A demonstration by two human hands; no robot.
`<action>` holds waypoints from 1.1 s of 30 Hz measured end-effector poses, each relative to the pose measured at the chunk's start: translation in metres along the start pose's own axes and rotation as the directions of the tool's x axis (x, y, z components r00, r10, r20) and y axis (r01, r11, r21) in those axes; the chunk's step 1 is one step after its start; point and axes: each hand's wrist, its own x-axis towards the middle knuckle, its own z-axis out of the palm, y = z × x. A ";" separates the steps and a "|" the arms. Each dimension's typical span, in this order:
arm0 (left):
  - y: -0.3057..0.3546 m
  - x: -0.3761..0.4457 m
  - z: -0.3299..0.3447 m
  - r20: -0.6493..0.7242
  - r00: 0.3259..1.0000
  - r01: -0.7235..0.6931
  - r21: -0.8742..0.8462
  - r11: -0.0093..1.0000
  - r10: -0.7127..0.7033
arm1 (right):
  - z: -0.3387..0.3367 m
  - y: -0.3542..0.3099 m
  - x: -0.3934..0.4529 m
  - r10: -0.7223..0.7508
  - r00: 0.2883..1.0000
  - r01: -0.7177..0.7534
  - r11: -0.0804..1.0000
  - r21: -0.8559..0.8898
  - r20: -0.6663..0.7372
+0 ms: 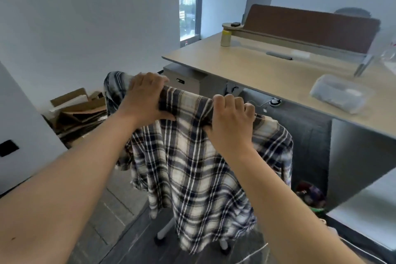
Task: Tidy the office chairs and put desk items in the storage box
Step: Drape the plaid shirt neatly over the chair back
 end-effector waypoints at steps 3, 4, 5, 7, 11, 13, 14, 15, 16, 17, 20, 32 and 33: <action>-0.002 0.013 0.005 0.017 1.000 -0.023 -0.009 1.000 0.023 | 0.004 0.004 0.004 0.118 0.984 -0.132 0.986 -0.098 -0.136; 0.001 0.018 0.008 0.011 0.999 -0.036 -0.012 0.999 0.037 | 0.005 0.006 0.005 0.143 0.981 -0.153 0.986 -0.069 -0.133; 0.004 0.023 0.010 0.003 0.999 -0.050 -0.015 0.999 0.050 | 0.008 0.009 0.007 0.162 0.979 -0.168 0.985 -0.040 -0.128; 0.009 0.034 0.015 -0.014 0.997 -0.078 -0.025 0.997 0.078 | 0.007 0.014 0.012 0.182 0.975 -0.188 0.982 -0.036 -0.125; 0.018 0.052 0.024 -0.051 0.991 -0.124 -0.032 0.992 0.122 | 0.007 0.037 0.024 0.183 0.983 -0.184 0.983 0.025 0.019; 0.026 0.061 0.031 -0.073 0.987 -0.145 -0.040 0.989 0.141 | 0.007 0.050 0.029 0.214 0.975 -0.217 0.975 0.053 0.055; 0.030 0.067 0.034 -0.084 0.985 -0.154 -0.045 0.987 0.150 | 0.008 0.056 0.032 0.232 0.971 -0.235 0.971 0.052 0.058; 0.035 0.073 0.038 -0.094 0.983 -0.164 -0.048 0.985 0.159 | 0.009 0.062 0.035 0.250 0.966 -0.253 0.966 0.051 0.064; 0.039 0.079 0.041 -0.101 0.981 -0.172 -0.051 0.984 0.166 | 0.010 0.067 0.039 0.266 0.962 -0.270 0.961 0.058 0.068; 0.044 0.086 0.044 -0.105 0.980 -0.176 -0.055 0.983 0.170 | 0.013 0.072 0.043 0.280 0.957 -0.285 0.956 0.065 0.073; 0.057 0.107 0.052 -0.105 0.978 -0.188 -0.060 0.980 0.182 | 0.020 0.091 0.056 0.300 0.953 -0.303 0.950 0.072 0.049; 0.124 0.223 0.092 -0.070 0.969 -0.243 -0.084 0.966 0.238 | 0.052 0.197 0.126 0.355 0.935 -0.354 0.933 0.058 -0.016; 0.131 0.233 0.096 -0.064 0.969 -0.245 -0.085 0.966 0.240 | 0.054 0.206 0.132 0.368 0.930 -0.367 0.929 0.049 0.001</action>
